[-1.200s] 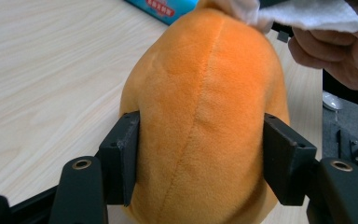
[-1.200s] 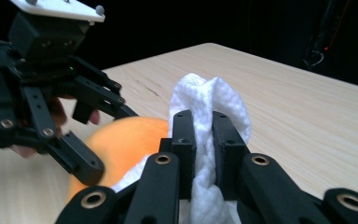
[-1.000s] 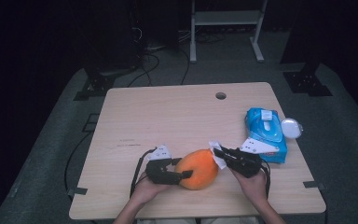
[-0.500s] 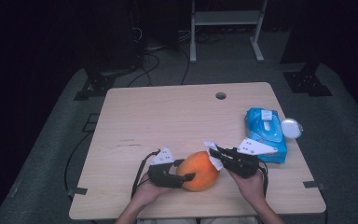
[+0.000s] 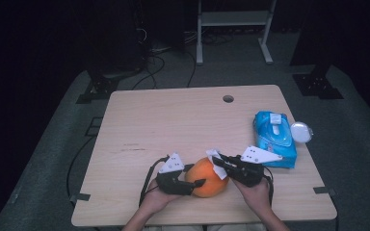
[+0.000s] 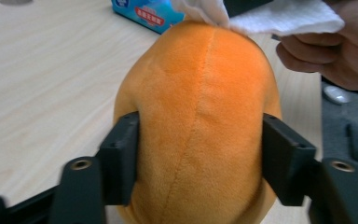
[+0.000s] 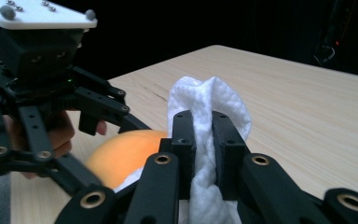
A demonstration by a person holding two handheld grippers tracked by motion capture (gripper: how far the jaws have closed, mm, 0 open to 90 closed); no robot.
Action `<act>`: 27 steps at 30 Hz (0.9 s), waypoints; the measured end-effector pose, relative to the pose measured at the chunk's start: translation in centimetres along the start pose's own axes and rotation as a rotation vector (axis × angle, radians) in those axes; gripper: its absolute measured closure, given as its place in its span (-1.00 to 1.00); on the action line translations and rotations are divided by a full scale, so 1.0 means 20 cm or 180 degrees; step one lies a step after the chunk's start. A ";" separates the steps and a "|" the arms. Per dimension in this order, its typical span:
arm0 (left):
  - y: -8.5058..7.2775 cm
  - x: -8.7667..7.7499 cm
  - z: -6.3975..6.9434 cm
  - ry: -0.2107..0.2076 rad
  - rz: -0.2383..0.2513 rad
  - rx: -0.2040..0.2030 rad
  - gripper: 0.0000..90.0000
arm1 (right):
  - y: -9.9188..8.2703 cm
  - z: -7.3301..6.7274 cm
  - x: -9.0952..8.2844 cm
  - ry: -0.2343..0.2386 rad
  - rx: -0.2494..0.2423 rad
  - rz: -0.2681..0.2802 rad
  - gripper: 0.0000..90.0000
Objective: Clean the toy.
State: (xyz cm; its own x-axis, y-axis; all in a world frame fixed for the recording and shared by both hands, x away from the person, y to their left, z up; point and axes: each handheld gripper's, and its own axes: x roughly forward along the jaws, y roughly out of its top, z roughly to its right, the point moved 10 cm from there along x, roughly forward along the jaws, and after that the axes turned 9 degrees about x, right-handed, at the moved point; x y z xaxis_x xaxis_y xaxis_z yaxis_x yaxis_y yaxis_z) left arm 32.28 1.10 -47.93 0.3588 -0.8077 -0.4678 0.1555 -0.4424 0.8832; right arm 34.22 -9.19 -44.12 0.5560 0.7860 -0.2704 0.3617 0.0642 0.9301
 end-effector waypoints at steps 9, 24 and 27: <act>0.05 -0.03 0.02 0.0033 0.0098 0.0003 -0.02 | 0.01 0.02 -0.02 0.0009 0.0093 0.0034 0.79; -0.04 0.02 -0.01 -0.0306 0.0004 -0.0370 -0.70 | -0.04 0.06 0.00 0.0000 0.0169 -0.0046 0.79; -0.03 0.01 0.00 -0.0231 -0.0011 -0.0218 -0.37 | -0.01 -0.03 0.01 0.0080 0.0016 -0.0027 0.79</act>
State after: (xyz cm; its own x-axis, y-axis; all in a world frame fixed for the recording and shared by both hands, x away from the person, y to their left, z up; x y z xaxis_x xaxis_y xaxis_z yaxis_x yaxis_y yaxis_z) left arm 32.34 1.10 -48.51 0.2911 -0.8334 -0.4697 0.2201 -0.4194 0.8807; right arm 33.73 -8.72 -44.18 0.5339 0.8007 -0.2718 0.3701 0.0677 0.9265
